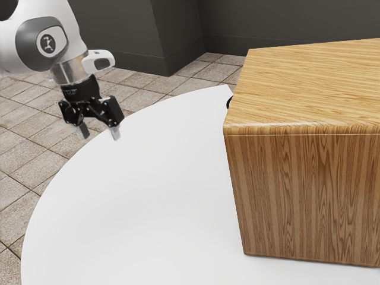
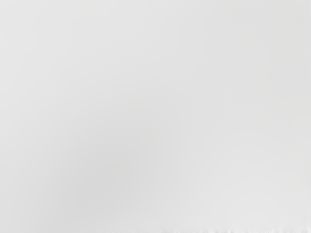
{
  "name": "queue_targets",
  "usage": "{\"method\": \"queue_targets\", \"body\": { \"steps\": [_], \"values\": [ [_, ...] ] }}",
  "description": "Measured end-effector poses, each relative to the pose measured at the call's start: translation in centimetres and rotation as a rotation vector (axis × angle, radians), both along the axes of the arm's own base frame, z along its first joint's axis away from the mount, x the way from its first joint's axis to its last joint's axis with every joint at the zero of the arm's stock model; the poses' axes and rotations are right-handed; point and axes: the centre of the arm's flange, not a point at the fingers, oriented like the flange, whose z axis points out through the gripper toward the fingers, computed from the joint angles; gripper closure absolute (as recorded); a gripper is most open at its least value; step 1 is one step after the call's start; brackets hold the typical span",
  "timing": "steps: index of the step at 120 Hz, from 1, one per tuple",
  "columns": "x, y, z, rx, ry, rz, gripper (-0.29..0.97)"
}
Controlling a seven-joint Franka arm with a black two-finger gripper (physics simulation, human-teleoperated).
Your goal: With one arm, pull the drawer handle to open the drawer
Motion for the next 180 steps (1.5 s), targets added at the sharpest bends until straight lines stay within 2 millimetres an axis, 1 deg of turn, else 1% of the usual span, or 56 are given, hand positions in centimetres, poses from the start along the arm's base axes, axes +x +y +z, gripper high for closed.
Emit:
{"method": "queue_targets", "body": {
  "steps": [10, 17, 23, 25, 30, 39, 43, 47, 51, 57, 78, 89, 99, 105, 110, 118, 130, 140, 149, 158, 165, 172, 180],
  "values": [
    [0.3, -1.1, -0.1, -0.005, 0.004, -0.028, 0.00],
    [0.2, -1.0, -0.1, -0.008, 0.006, -0.033, 0.00],
    [-0.1, -0.6, 0.4, -0.015, -0.004, -0.032, 0.00],
    [-0.5, -0.6, 1.1, -0.019, -0.018, -0.035, 0.00],
    [-2.2, -0.6, 3.9, -0.027, -0.072, -0.050, 0.00],
    [-5.3, 0.2, 8.4, 0.003, -0.153, -0.062, 0.00],
    [-6.4, 1.1, 9.8, 0.015, -0.181, -0.051, 0.00],
    [-7.0, 2.1, 10.5, 0.022, -0.201, -0.035, 0.00],
    [-6.7, 2.7, 10.2, 0.030, -0.206, -0.022, 0.00],
    [-5.4, 2.8, 9.1, 0.043, -0.194, -0.016, 0.00],
    [-0.7, 1.3, 5.1, 0.034, -0.185, -0.031, 0.00],
    [0.4, 1.1, 4.3, 0.013, -0.211, -0.028, 0.00],
    [1.3, 1.1, 4.1, -0.012, -0.256, -0.022, 0.00],
    [2.3, 0.5, 3.6, -0.031, -0.278, -0.025, 0.00],
    [3.4, 0.0, 2.7, -0.040, -0.284, -0.026, 0.00],
    [5.2, -1.7, 1.6, -0.052, -0.301, -0.045, 0.00],
    [6.7, -3.7, 1.3, -0.065, -0.345, -0.070, 0.00],
    [7.4, -4.5, 1.4, -0.077, -0.385, -0.075, 0.00],
    [7.7, -5.1, 1.9, -0.089, -0.424, -0.080, 0.00],
    [7.1, -5.9, 3.0, -0.109, -0.448, -0.085, 0.00],
    [6.4, -5.8, 4.0, -0.123, -0.449, -0.083, 0.00],
    [6.0, -5.7, 4.3, -0.133, -0.438, -0.076, 0.00],
    [5.8, -6.0, 4.2, -0.142, -0.425, -0.076, 0.00]
  ]
}}
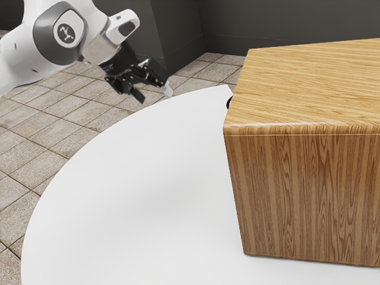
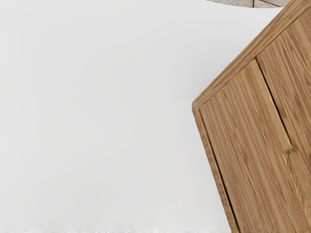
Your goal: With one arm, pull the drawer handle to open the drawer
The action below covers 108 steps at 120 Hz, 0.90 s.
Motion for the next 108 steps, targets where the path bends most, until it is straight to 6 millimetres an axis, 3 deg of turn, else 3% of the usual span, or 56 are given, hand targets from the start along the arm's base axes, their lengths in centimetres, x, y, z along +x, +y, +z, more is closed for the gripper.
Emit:
{"method": "queue_targets", "body": {
  "steps": [23, 72, 93, 108],
  "values": [
    [0.4, -3.4, 0.0, -0.009, 0.008, -0.042, 0.00],
    [0.4, -4.4, -0.4, -0.058, 0.062, 0.015, 0.00],
    [0.8, -6.8, 0.0, -0.078, 0.040, 0.027, 0.00],
    [1.2, -6.1, 0.0, -0.085, 0.026, 0.069, 0.00]
  ]
}}
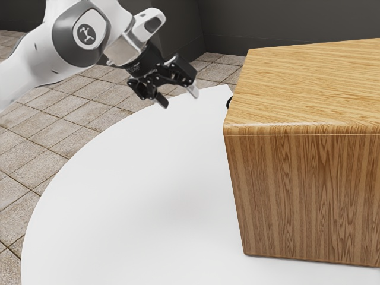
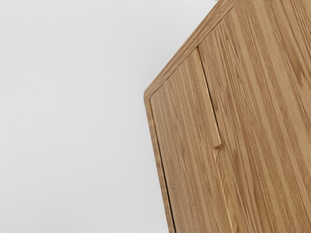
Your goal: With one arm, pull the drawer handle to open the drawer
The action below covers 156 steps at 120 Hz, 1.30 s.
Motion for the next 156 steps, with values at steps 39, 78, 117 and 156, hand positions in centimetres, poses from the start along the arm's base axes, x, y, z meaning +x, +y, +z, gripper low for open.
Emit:
{"method": "queue_targets", "body": {
  "steps": [39, 78, 117, 156],
  "values": [
    [2.0, -3.9, -1.1, -0.042, -0.037, 0.009, 0.00],
    [2.3, -4.8, -0.7, -0.066, -0.065, 0.033, 0.00],
    [1.9, -4.8, -2.0, -0.153, -0.068, 0.075, 0.00],
    [1.8, -4.7, -2.9, -0.174, -0.070, 0.100, 0.00]
  ]
}}
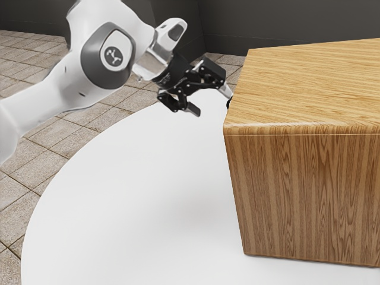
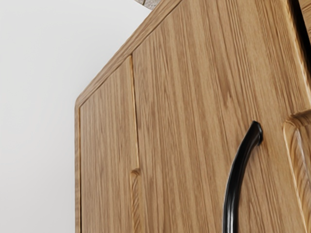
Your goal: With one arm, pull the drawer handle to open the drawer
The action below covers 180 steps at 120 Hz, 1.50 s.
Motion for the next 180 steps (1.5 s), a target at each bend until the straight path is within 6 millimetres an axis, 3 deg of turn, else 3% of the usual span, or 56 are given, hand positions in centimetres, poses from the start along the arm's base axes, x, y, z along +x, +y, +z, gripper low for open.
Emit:
{"method": "queue_targets", "body": {
  "steps": [40, 96, 180],
  "values": [
    [0.3, -0.2, -2.0, -0.005, 0.026, 0.012, 0.00],
    [-0.7, 1.9, -2.3, -0.020, 0.039, 0.049, 0.00],
    [-5.1, 7.8, -2.5, -0.073, 0.061, 0.118, 0.00]
  ]
}}
